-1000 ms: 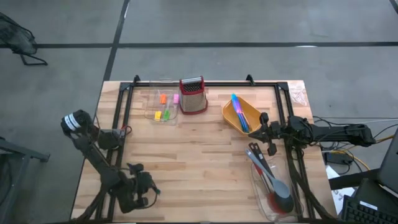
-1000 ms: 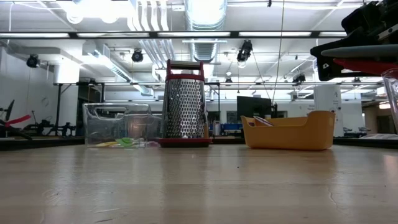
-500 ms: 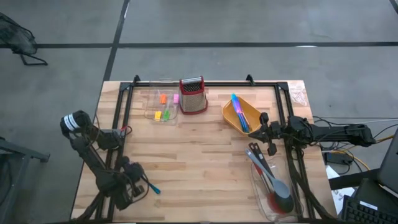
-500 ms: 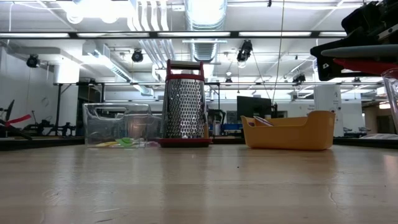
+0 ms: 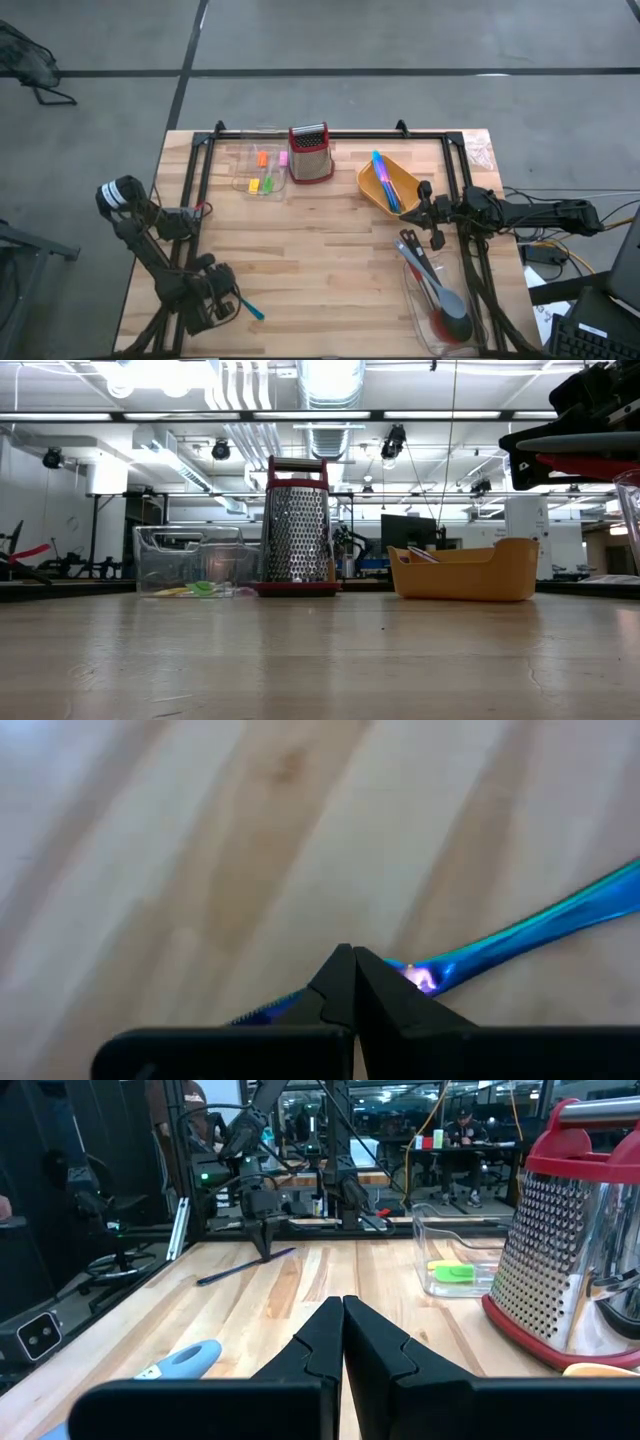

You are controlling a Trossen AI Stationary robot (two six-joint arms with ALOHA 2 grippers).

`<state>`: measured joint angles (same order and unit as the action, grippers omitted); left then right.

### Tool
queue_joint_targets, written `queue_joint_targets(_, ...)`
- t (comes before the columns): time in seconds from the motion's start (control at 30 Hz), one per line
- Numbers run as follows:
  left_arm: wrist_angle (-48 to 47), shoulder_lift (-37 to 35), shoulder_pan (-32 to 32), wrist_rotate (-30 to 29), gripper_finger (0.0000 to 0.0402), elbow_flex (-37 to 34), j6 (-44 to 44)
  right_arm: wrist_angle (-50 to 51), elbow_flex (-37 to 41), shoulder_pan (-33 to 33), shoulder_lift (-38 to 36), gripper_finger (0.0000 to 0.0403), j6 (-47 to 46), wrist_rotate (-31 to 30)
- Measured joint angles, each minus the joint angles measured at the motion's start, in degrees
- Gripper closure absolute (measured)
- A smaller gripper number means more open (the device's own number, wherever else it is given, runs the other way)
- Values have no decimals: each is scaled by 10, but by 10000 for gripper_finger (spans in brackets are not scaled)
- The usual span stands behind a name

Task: Pick & Place Kitchen Items
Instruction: Put the blue table knife into the orange bin

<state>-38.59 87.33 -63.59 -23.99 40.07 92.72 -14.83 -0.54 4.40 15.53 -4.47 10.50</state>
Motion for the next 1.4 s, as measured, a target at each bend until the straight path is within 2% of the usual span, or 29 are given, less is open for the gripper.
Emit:
queue_joint_targets(0.1,37,1,0,-2,399,0,-18,0,0,0,0,394,0,0)
queue_joint_targets(0.27,101,2,0,-14,399,-2,-94,0,0,0,0,394,0,0)
queue_joint_targets(0.4,110,3,0,-23,399,-2,-107,0,0,0,0,394,0,0)
queue_joint_targets(0.5,127,3,0,-60,399,-2,-124,0,0,0,0,394,0,0)
queue_joint_targets(0.6,184,4,3,-99,399,-2,-171,0,0,0,0,394,0,0)
queue_joint_targets(0.97,356,75,13,-85,399,6,-298,0,0,0,0,394,0,0)
queue_joint_targets(1.2,376,136,15,-88,399,37,-280,0,0,0,0,394,0,0)
queue_joint_targets(1.4,383,156,11,-66,399,71,-301,0,0,0,0,394,0,0)
